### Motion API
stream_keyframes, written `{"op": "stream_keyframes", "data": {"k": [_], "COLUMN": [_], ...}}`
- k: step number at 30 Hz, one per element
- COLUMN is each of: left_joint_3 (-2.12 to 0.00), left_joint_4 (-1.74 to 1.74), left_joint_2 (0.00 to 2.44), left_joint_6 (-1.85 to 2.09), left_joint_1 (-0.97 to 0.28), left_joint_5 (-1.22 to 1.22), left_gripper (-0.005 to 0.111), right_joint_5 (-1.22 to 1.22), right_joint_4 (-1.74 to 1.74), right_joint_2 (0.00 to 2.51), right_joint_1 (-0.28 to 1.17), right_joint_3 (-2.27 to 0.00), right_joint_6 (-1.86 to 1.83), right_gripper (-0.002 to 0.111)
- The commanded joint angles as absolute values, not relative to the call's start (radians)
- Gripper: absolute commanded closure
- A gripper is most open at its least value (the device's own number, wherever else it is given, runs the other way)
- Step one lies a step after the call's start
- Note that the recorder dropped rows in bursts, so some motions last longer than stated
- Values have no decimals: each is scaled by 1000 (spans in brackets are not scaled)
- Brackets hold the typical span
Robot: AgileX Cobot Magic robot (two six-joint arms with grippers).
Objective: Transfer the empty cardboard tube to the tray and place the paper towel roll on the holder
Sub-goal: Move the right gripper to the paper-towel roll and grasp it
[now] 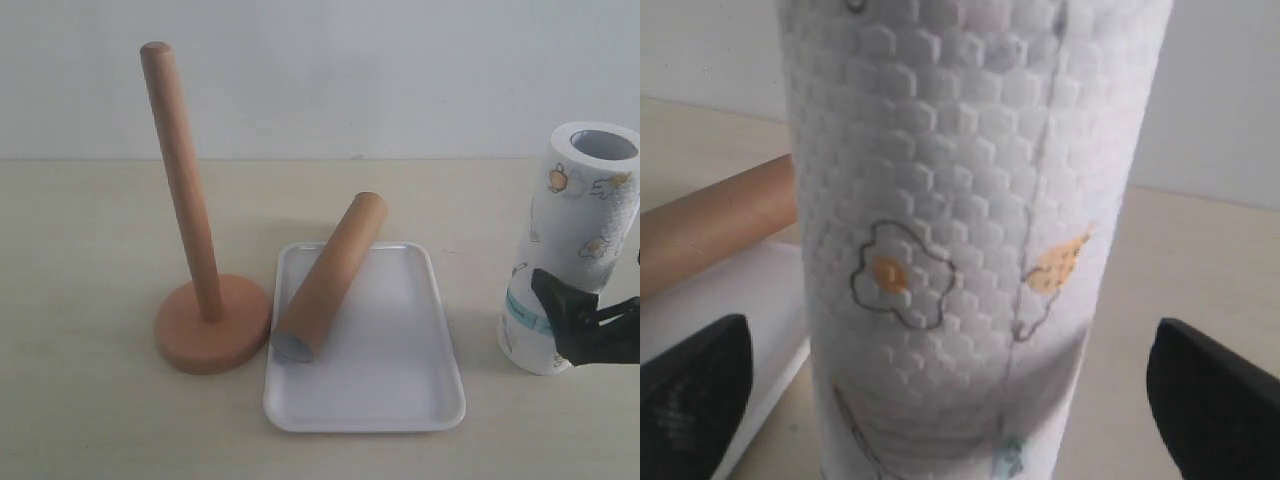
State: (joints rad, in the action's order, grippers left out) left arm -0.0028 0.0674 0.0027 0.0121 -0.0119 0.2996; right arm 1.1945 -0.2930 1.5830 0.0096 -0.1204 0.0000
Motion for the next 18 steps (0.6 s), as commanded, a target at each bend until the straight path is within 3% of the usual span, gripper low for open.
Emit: {"op": "stream_keyframes", "data": {"k": [1, 18], "left_joint_3": [0, 0], "left_joint_4": [62, 62], "left_joint_2": [0, 0], "left_joint_6": [17, 17], "left_joint_1": [-10, -10], "left_joint_5": [298, 298], "left_gripper": [103, 103], "right_joint_5": [1221, 1221], "right_joint_4": [-327, -386], "right_joint_2": [1664, 1780], "right_joint_1": [10, 10], "right_joint_3": [-178, -303], "right_joint_6": [0, 42], "right_gripper": [3, 3]}}
